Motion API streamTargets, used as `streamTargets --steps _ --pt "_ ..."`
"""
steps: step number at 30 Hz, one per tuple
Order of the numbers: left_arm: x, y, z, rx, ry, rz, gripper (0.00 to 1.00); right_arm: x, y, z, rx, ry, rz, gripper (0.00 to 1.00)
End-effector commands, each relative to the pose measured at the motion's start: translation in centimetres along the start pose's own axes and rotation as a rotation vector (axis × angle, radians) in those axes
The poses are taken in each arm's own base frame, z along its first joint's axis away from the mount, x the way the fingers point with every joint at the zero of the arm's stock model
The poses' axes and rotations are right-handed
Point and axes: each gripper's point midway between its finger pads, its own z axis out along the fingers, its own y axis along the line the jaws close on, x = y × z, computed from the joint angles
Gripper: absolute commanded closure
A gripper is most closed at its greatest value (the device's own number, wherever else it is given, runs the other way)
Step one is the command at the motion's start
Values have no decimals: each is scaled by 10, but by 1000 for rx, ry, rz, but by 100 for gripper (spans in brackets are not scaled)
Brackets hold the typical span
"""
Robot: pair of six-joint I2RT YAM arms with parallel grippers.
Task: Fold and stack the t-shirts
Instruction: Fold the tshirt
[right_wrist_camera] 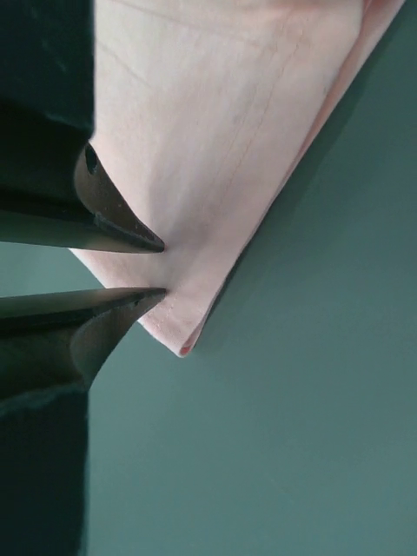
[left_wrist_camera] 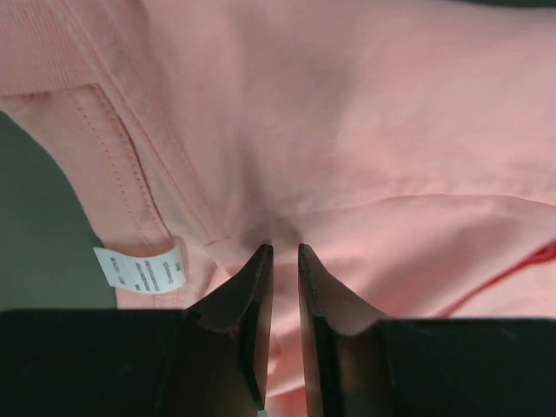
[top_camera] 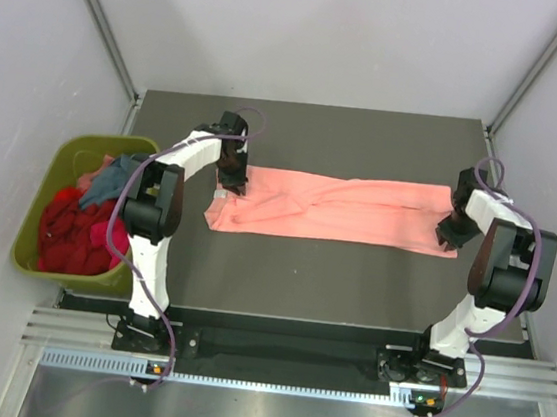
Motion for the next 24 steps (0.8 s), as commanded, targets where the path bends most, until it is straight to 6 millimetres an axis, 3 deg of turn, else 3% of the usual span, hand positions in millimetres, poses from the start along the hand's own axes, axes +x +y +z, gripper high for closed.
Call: streamTargets --steps 1,4,9,12,15,21,24 --pt "14 16 15 -61 38 -27 77 -8 4 4 -27 -47 44 78" --pt "23 30 22 -120 48 -26 78 -2 -7 12 1 -59 31 100" --pt "34 56 27 -242 72 -9 77 -17 -25 -3 9 -192 57 100" --pt "37 60 29 -258 79 -9 77 -28 -25 -25 -69 -281 73 100" --pt "35 59 27 -256 70 -14 77 -27 -30 -32 -86 -301 74 100" --pt "32 63 24 -263 64 -21 77 -15 -34 -27 -114 -310 94 100" --pt "33 68 23 -270 72 -23 77 8 -42 -12 -115 -272 97 100"
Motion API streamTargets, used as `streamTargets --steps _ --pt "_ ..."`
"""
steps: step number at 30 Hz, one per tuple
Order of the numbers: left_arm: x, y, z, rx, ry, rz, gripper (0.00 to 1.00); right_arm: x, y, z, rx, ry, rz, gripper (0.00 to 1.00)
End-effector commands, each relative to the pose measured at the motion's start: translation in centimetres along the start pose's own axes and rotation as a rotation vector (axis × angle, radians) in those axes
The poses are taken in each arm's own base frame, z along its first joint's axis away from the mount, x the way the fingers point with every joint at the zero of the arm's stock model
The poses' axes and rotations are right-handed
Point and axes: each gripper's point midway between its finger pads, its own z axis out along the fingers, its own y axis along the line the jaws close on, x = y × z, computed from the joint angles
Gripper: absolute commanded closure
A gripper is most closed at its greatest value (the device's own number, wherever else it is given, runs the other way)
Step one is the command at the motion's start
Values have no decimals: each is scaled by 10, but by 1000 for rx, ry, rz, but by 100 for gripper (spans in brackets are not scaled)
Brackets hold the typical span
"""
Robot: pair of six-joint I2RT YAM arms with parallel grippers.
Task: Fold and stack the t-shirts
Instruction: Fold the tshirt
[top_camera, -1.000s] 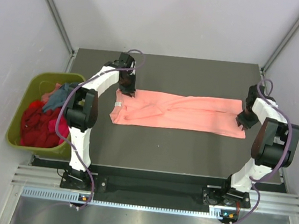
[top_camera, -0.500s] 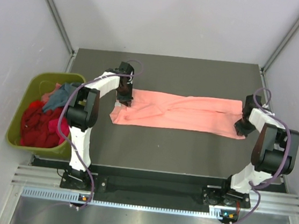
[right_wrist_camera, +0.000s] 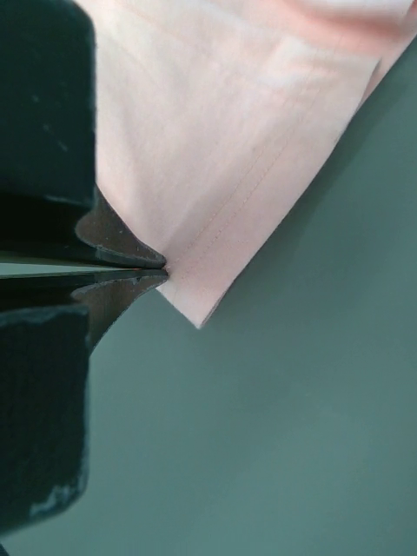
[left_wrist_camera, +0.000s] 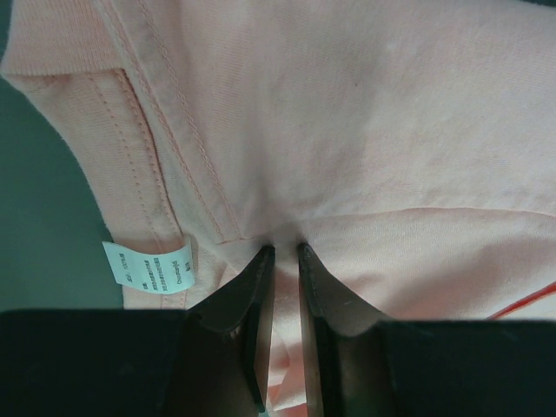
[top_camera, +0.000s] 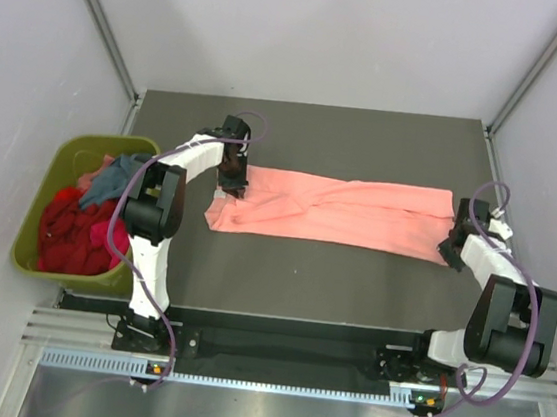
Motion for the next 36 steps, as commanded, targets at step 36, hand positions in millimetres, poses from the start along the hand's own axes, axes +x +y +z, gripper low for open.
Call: streamTargets --steps 36 --pt "-91 -18 16 59 -127 73 72 -73 94 25 -107 41 176 72"
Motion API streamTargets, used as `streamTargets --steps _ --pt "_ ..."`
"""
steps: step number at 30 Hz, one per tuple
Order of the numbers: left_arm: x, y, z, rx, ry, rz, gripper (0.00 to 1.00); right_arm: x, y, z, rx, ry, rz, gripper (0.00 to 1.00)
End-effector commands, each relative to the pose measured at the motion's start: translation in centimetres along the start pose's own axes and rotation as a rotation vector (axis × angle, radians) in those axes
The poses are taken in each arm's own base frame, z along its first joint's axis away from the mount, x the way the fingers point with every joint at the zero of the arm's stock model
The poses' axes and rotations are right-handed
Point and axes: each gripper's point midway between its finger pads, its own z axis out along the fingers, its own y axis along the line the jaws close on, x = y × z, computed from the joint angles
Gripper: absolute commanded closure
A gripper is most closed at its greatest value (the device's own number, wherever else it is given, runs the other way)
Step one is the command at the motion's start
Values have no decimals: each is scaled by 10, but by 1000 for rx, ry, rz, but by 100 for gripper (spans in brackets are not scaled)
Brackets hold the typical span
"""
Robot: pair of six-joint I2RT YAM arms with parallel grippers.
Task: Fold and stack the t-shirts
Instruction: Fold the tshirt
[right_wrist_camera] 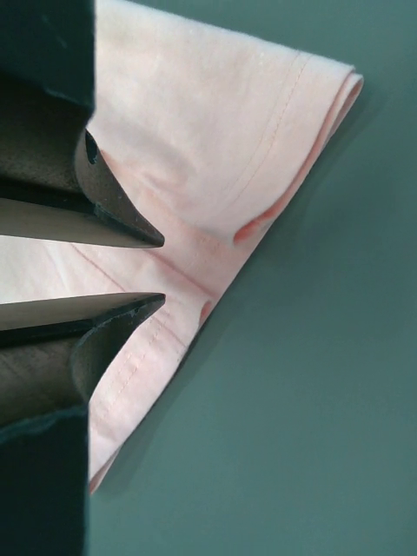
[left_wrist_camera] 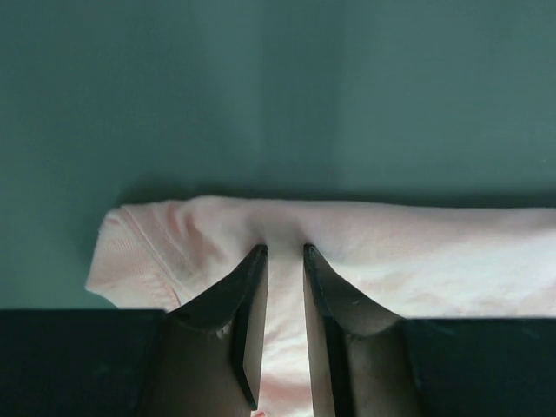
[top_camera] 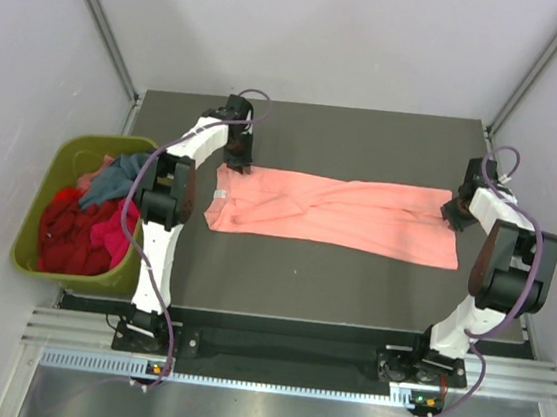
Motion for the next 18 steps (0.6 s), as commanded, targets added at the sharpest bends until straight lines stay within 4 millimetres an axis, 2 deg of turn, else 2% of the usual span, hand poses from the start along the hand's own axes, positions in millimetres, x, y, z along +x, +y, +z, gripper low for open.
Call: streamTargets --steps 1,7,13,18 --pt "-18 -2 6 7 -51 27 72 -24 26 -5 -81 -43 74 71" --pt "-13 7 15 -37 -36 29 73 -25 30 1 -93 -51 101 70" --pt "-16 8 11 -43 -48 34 73 -23 32 14 -76 -39 105 70" --pt "-18 9 8 -48 -58 36 73 -29 37 20 -79 -55 114 69"
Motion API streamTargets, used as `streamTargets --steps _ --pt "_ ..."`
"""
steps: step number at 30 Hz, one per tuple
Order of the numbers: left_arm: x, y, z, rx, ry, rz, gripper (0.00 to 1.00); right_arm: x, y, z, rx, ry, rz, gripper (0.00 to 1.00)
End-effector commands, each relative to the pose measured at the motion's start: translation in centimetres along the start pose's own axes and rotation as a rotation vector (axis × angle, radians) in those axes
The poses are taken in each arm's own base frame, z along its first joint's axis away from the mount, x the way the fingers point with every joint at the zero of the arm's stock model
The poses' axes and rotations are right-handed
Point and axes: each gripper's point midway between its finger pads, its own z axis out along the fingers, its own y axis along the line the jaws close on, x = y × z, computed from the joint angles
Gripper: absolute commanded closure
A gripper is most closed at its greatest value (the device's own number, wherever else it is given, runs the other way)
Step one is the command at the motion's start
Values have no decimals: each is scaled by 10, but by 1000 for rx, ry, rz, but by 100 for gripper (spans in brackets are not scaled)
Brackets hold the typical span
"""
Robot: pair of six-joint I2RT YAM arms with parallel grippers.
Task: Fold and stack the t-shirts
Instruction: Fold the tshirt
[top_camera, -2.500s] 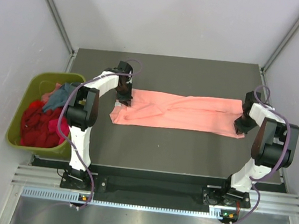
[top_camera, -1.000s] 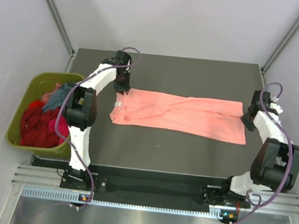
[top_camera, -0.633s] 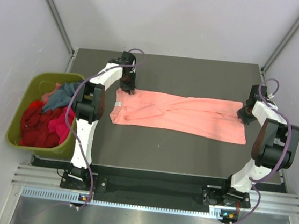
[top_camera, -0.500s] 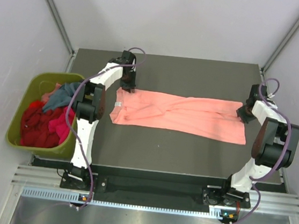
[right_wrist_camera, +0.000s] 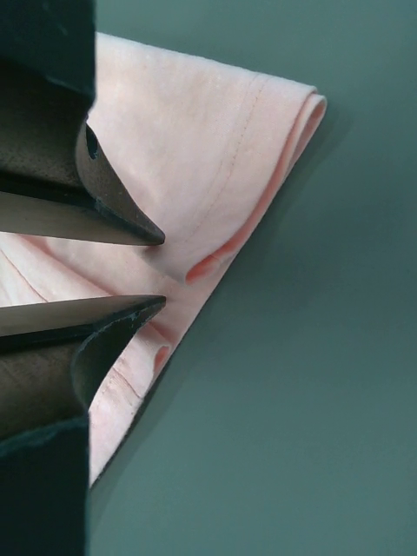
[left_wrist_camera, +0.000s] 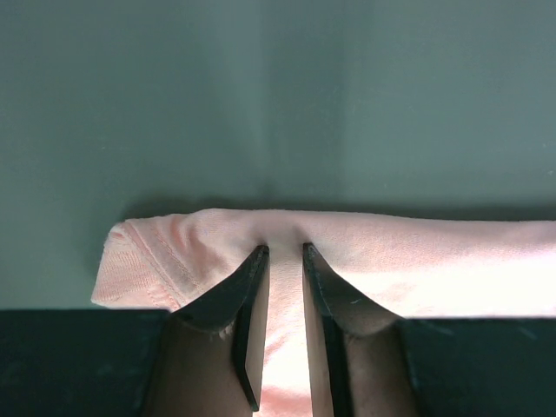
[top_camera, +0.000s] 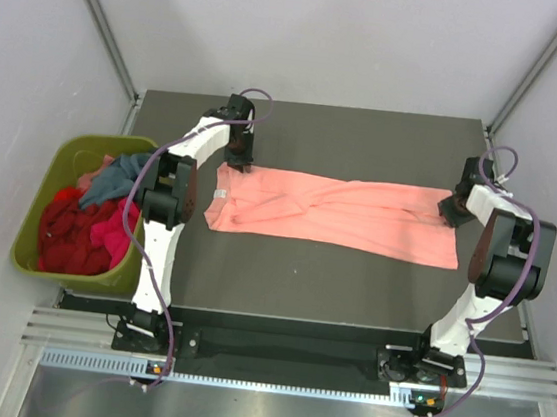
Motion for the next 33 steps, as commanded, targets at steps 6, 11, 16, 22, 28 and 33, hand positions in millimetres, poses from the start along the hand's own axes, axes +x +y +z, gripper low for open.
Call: streamTargets --steps 6,11,16,22,28,33 --pt "-6 7 4 -30 -22 17 73 -30 21 3 -38 -76 41 71" --pt "-8 6 4 -31 -27 17 73 -30 19 8 -33 -81 38 73" --pt "-7 7 4 -30 -24 18 73 -29 18 12 -30 -78 36 80" --pt "-5 22 13 -105 -24 24 73 -48 17 -7 -48 -122 43 100" --pt "-3 29 21 -127 -12 22 73 -55 11 -22 -73 -128 41 100" --pt "-3 31 24 -139 -11 28 73 -49 12 -28 -103 -102 31 100"
